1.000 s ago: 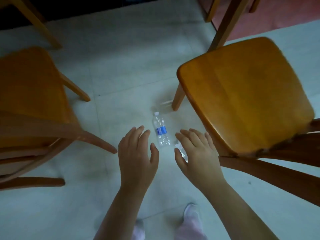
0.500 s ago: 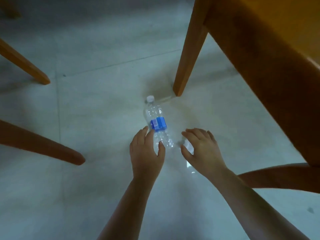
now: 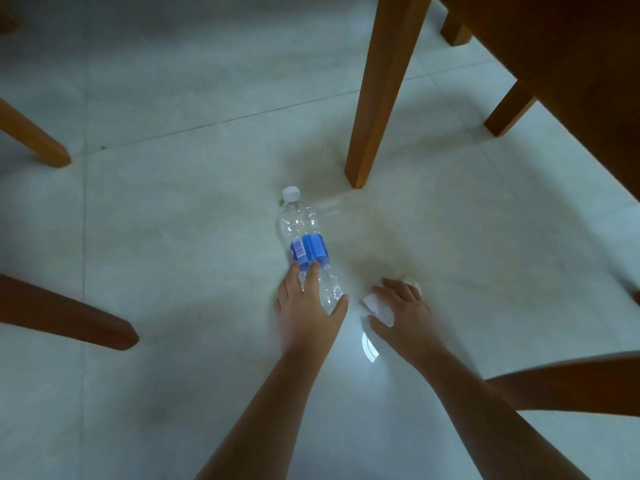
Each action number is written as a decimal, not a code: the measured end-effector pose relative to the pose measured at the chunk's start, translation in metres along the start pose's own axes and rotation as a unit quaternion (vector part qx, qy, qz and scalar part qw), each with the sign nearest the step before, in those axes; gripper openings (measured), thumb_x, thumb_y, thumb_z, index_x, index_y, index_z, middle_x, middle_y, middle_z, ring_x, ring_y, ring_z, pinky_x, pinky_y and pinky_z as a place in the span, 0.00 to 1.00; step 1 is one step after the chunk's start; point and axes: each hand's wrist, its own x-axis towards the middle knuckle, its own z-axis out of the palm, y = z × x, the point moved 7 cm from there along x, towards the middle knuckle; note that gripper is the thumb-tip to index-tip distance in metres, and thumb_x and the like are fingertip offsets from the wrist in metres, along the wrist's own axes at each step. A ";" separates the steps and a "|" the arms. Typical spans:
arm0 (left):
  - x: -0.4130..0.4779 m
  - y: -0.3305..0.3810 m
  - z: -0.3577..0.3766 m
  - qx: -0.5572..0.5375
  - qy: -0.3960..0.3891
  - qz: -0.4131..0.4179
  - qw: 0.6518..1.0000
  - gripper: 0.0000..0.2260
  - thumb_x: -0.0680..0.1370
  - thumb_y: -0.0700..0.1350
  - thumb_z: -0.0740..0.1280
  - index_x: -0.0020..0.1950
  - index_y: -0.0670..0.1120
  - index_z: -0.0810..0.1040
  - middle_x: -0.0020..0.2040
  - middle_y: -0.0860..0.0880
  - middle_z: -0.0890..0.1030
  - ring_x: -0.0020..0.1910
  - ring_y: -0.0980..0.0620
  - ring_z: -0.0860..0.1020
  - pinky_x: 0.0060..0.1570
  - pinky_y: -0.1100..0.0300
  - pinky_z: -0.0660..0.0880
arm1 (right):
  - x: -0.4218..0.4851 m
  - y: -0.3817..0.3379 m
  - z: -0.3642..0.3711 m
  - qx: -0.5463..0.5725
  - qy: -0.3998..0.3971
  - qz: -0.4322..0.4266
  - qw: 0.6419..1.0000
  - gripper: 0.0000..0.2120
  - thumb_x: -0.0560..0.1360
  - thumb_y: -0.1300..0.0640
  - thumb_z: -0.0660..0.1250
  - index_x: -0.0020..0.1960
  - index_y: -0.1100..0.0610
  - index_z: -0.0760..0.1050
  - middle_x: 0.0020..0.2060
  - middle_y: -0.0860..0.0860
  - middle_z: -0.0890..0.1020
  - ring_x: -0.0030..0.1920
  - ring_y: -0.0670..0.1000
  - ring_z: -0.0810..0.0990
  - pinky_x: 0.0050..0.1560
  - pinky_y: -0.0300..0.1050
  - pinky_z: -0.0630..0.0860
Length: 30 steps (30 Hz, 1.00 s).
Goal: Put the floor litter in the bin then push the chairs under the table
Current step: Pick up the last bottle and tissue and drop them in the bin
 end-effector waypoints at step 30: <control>-0.052 0.019 -0.080 -0.296 0.068 -0.205 0.931 0.32 0.65 0.38 0.71 0.67 0.52 0.69 0.56 0.55 0.72 0.48 0.58 0.72 0.41 0.77 0.65 | -0.037 -0.045 -0.093 0.205 0.147 0.123 0.960 0.09 0.72 0.63 0.68 0.51 0.56 0.79 0.43 0.48 0.79 0.38 0.41 0.77 0.38 0.27 0.69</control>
